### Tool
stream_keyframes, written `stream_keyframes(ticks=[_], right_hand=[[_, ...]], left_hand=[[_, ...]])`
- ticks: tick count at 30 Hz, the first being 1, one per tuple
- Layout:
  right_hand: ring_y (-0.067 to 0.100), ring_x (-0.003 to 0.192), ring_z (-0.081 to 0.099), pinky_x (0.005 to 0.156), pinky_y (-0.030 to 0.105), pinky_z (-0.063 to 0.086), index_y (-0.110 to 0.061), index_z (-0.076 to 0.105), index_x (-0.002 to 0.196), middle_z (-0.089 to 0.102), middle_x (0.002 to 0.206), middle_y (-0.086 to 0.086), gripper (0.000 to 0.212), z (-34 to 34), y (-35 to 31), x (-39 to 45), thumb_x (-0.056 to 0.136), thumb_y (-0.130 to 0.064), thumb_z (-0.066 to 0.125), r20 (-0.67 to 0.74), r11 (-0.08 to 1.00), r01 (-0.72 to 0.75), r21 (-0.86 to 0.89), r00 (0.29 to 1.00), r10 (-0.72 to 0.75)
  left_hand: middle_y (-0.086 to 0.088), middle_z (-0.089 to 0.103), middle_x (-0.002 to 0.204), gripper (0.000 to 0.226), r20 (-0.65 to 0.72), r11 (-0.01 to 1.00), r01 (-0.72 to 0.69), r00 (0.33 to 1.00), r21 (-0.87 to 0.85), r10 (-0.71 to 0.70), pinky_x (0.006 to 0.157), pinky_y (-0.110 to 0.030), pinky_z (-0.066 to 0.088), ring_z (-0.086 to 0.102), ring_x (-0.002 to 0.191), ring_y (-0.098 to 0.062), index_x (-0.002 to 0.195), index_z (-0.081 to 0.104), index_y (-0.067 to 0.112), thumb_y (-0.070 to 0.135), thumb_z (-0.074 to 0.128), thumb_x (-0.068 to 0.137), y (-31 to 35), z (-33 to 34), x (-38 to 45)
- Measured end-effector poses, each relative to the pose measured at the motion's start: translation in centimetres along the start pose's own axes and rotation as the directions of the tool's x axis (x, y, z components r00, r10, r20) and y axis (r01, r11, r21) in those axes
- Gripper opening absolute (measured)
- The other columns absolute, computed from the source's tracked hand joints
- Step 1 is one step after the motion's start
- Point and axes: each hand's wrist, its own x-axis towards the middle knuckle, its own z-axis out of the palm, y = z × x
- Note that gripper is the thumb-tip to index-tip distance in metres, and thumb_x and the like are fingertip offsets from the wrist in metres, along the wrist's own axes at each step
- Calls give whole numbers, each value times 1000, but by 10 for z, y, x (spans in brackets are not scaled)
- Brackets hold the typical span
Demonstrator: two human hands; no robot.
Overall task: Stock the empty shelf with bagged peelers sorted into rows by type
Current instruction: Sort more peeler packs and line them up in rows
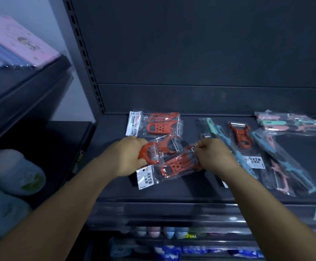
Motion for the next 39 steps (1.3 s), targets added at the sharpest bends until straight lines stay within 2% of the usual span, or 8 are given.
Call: stream_keyframes(ticks=[5,8,13,20,25,30,34,39], right_hand=[[28,78,67,77,39,56,-16,67,72,71,75,7,12,15,-3,4,80,-14,58,-14,964,15,266,1000,-11],[30,71,69,75,50,58,-12,68,70,71,70,10,10,22,0,4,77,-14,62,52,906,-54,421,998,36],[15,50,59,48,23,53,-2,63,81,63,64,10,7,16,3,-1,88,-2,60,197,772,-167,614,979,56],[25,72,66,76,41,59,-1,67,89,72,82,19,18,21,5,-6,88,-18,64,228,793,-142,592,974,5],[27,63,64,67,47,57,-9,66,75,71,74,17,10,23,9,-7,72,0,69,160,886,-102,452,987,32],[28,73,67,73,48,57,-13,67,91,72,83,12,19,26,8,0,72,-7,69,107,913,-76,401,994,36],[29,83,70,76,46,58,-16,65,88,72,87,9,17,26,10,4,75,-5,67,98,935,-72,348,994,40],[27,84,68,72,37,56,-15,65,96,70,90,7,19,25,9,6,79,-7,65,94,952,-54,300,995,27]], left_hand=[[1,60,124,49,-90,997,-15,996,-72,9,95,-32,46,57,111,-17,131,51,22,34,66,85,13,-18,-3],[-3,59,126,52,-104,998,-69,992,14,70,97,-36,46,56,114,-20,131,49,17,39,65,86,31,-14,-6],[3,56,112,37,-138,986,-154,977,63,161,83,-29,44,54,106,-18,115,55,21,40,65,85,48,13,-11],[3,47,133,55,-139,978,-177,972,114,192,103,-33,38,39,126,-17,134,45,20,38,64,86,45,35,-10],[3,52,129,52,-179,981,-162,974,-105,142,99,-32,42,49,119,-16,133,51,22,44,62,86,38,21,-3],[-5,58,123,39,-129,998,14,992,65,-5,94,-38,47,57,110,-23,121,59,14,34,64,87,13,8,28],[-2,67,108,27,-34,999,5,999,42,-3,86,-40,53,64,97,-21,106,66,16,29,71,83,7,8,38],[-3,66,109,27,5,997,-38,999,70,38,87,-40,53,63,98,-22,108,65,15,23,71,82,5,9,45]])
